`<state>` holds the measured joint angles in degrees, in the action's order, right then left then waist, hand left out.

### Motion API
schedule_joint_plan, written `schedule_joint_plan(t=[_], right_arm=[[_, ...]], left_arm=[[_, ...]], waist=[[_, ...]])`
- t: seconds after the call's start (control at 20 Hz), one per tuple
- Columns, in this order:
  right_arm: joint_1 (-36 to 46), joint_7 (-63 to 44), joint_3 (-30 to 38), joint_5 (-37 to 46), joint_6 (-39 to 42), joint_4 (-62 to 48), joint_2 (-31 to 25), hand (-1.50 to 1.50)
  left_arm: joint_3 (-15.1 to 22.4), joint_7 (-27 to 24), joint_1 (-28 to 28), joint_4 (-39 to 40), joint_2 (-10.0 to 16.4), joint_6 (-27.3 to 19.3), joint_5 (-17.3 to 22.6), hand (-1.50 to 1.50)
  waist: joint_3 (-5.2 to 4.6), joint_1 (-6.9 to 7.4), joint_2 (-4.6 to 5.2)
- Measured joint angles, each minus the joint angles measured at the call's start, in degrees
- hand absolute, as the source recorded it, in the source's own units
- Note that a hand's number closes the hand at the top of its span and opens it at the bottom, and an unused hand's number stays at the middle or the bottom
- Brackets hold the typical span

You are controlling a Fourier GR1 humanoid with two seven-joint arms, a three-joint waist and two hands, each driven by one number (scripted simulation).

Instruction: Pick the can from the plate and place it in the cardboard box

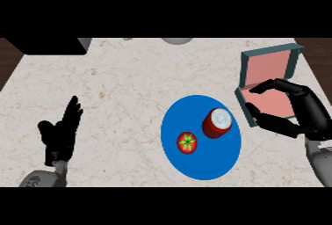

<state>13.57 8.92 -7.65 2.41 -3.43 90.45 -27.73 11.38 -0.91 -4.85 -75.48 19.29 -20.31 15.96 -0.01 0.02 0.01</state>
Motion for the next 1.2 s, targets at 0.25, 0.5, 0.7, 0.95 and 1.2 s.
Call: schedule_joint_plan(t=[0.25, 0.5, 0.7, 0.95, 1.2], right_arm=[[-4.9, 7.3, 1.6, 6.2, -2.1, -1.0, -2.6, -1.5], [-5.8, 0.8, 2.1, 9.2, 3.0, 3.3, -8.7, -1.5], [-4.0, -9.3, 2.0, 8.8, 9.0, 8.2, -11.6, -1.5], [-0.9, -20.5, 0.1, 8.9, 16.7, 13.6, -14.2, -1.5], [2.7, -31.1, -4.6, 11.3, 21.5, 17.0, -11.7, -1.5]], left_arm=[[-1.5, 0.1, -0.1, 0.3, 0.4, -0.2, -0.9, 0.0], [-2.2, 0.2, -1.8, 2.0, -0.5, -0.4, -2.0, 0.0], [-2.7, 0.1, -1.4, 1.8, -0.6, 0.3, -2.4, 0.0], [-2.8, -0.3, -0.7, 1.4, -1.6, -0.2, -3.5, 0.0], [-2.9, 0.1, 0.1, 0.4, -2.3, 0.1, -4.5, 0.0]], waist=[[0.03, -0.19, -0.02], [-0.01, -0.46, -0.08], [-0.04, -0.23, -0.12], [-0.05, 0.0, -0.11], [-0.04, 0.22, -0.08]])
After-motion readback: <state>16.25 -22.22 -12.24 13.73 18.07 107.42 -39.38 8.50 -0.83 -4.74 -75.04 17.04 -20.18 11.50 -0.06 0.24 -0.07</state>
